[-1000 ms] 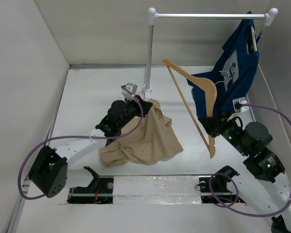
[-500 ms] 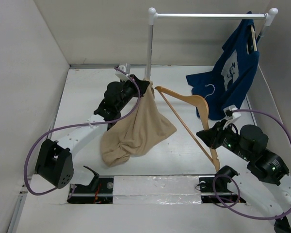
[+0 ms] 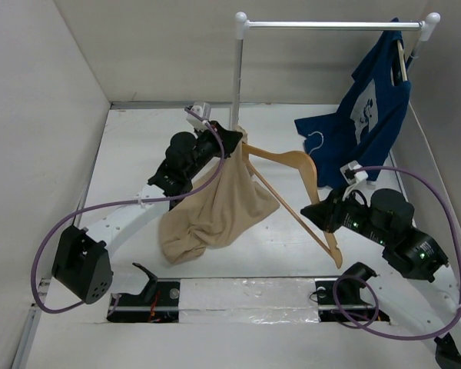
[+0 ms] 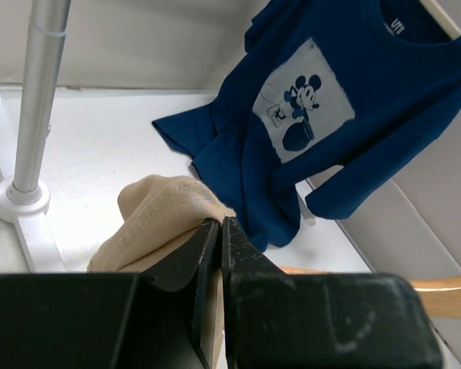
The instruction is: Place the t-shirt on the hanger
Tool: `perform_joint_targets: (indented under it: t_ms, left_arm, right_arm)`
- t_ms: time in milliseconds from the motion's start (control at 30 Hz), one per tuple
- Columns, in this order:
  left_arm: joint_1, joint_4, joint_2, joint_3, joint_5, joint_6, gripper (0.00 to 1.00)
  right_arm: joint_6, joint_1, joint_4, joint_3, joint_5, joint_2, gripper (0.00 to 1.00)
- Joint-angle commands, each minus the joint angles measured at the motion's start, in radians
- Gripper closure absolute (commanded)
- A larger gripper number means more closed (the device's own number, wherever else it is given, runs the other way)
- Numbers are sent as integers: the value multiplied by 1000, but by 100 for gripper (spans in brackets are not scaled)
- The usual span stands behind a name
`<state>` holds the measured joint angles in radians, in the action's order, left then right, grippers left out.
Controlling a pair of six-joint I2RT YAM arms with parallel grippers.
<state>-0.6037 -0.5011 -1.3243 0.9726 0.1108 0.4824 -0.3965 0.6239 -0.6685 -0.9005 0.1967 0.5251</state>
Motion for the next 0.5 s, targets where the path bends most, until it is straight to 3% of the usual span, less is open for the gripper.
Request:
perform_joint_targets:
  t_ms: [0, 133, 300, 467]
  left_arm:
    - [-1, -48, 68, 9, -11, -24, 100]
    - [-1, -56, 97, -2, 13, -15, 100]
    - [-1, -99, 163, -60, 44, 44, 100]
    - [-1, -68, 292, -114, -25, 36, 100]
  right_arm:
    - [-1, 8, 136, -15, 95, 9, 100]
    - [-13, 8, 176, 17, 86, 7, 100]
    - [-16, 8, 406, 72, 34, 39, 100]
    - [45, 57, 526, 49, -155, 133, 100]
